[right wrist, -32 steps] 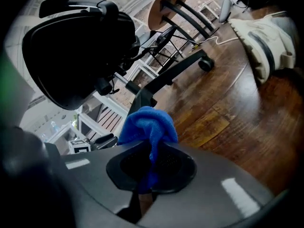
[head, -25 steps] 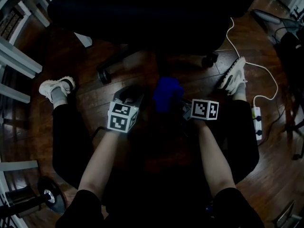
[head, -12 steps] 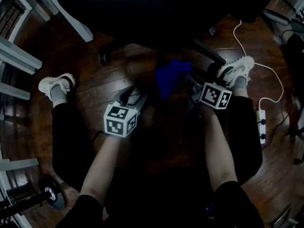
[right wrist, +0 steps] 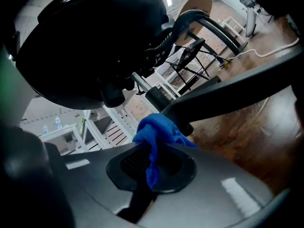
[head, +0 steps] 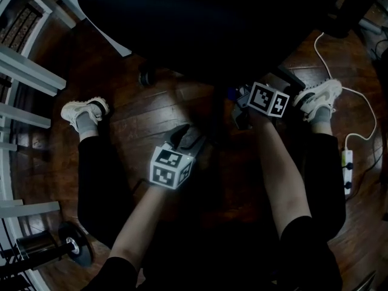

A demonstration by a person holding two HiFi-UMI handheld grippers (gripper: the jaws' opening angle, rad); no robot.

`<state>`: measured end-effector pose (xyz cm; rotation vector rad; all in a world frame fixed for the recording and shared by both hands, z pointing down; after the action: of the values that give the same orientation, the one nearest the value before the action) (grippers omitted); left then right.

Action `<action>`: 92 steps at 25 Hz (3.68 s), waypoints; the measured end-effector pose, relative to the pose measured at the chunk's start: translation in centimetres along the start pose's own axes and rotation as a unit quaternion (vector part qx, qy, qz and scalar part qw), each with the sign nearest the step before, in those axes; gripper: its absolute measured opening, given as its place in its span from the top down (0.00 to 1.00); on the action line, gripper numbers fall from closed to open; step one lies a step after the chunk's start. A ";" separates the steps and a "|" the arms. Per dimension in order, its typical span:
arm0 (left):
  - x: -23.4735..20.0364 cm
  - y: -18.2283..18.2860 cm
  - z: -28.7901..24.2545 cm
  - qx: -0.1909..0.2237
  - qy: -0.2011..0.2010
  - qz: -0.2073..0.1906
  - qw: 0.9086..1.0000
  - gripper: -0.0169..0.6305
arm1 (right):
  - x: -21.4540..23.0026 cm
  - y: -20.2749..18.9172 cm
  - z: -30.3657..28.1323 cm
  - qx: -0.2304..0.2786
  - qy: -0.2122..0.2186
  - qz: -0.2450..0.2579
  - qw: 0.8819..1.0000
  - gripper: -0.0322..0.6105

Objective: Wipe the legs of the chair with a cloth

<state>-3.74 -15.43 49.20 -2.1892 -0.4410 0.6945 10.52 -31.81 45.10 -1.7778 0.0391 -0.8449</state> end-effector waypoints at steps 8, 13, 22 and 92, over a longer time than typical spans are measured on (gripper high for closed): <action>1.3 1.0 -0.9 0.016 -0.016 0.014 1.000 0.62 | -3.8 -4.6 3.7 -0.080 0.091 0.019 0.992 0.90; 0.1 0.6 0.4 0.028 -0.005 0.033 0.999 0.62 | -6.4 -7.0 6.0 -0.121 0.116 0.061 0.984 0.90; -1.7 0.6 2.5 0.048 0.008 0.074 0.996 0.62 | -10.0 -11.1 9.4 -0.170 0.149 0.077 0.971 0.90; -15.1 2.4 4.6 -0.020 0.214 -0.077 0.974 0.74 | -3.6 -7.3 8.2 -0.052 -0.261 0.072 0.961 0.90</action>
<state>-18.27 -22.04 49.86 -2.2339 -0.3927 0.1203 9.70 -20.73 48.34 -2.0203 -0.1329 -0.2543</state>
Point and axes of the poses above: the fingertips, and each gripper's own axes: z backward along the fingers, x to its right, y out of its top, the point moved 1 cm from there along z, backward along the fingers, and after that the axes turned 14 degrees about z, right-handed, at the moved point
